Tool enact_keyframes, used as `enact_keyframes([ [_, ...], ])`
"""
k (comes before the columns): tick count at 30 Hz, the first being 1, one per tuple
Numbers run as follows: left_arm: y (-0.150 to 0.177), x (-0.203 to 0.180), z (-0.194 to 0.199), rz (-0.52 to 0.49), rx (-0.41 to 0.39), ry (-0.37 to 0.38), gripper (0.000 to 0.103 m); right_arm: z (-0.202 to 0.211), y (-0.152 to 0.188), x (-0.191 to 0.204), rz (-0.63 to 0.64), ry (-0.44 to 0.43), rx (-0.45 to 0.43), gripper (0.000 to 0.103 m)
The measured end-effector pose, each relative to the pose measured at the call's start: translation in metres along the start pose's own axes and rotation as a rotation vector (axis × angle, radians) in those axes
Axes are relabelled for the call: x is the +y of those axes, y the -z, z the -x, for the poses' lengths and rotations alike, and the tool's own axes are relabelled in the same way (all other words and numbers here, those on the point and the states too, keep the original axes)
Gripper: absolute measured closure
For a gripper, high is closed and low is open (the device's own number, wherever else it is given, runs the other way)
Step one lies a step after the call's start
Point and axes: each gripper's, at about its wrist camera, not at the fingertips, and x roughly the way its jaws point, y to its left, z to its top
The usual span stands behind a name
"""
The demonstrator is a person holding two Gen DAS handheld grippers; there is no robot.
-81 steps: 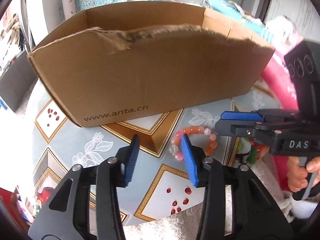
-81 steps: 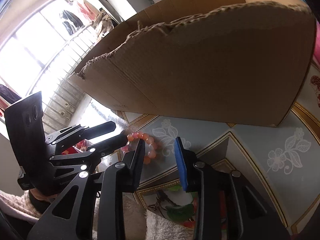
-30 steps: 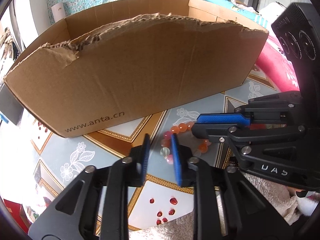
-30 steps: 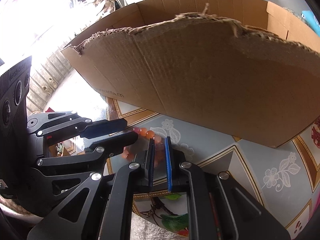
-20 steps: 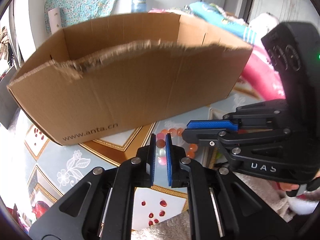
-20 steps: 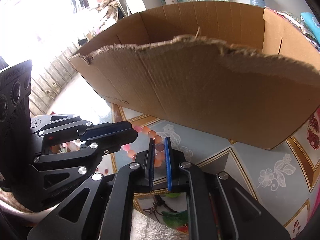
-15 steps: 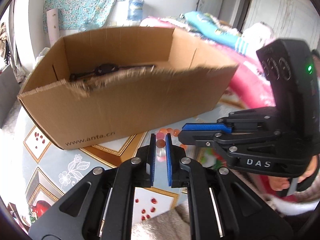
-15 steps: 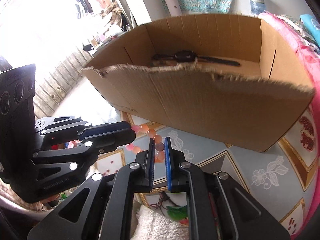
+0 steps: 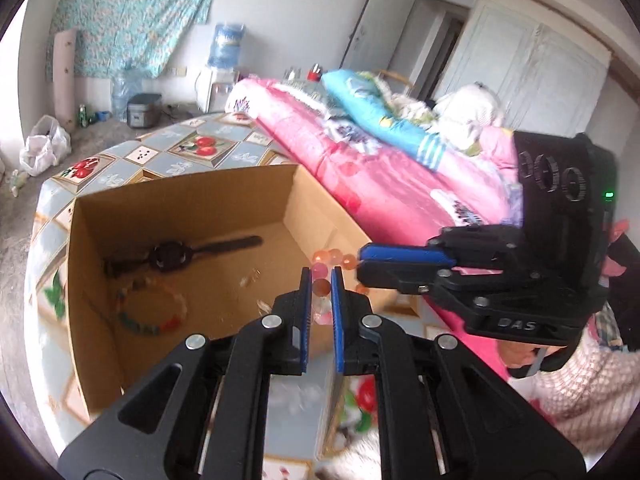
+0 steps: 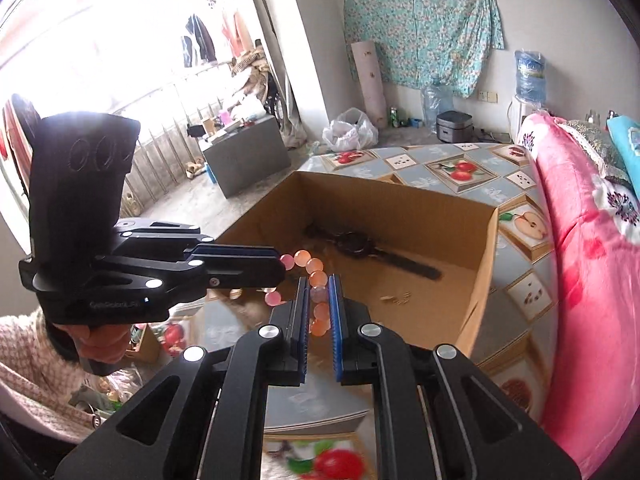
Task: Organize jewelry
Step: 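Lift the bracelet into the box and open the right tool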
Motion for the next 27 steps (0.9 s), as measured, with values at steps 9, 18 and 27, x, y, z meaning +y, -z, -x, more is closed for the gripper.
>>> enact_keyframes([
  [9,-0.026,0.032,-0.104,0.112,0.280,0.055,0.094,-0.059,-0.029,-0.056,0.030,0.118,0.273,0.093],
  [18,-0.022,0.035,-0.120,0.147,0.324,0.058,0.075,-0.066,-0.020,-0.064,0.076,0.186,0.277,0.092],
  [27,-0.023,0.014,-0.036,0.041,0.050,-0.048,0.050,-0.011,-0.018,-0.062,-0.061,0.124,0.054,0.080],
])
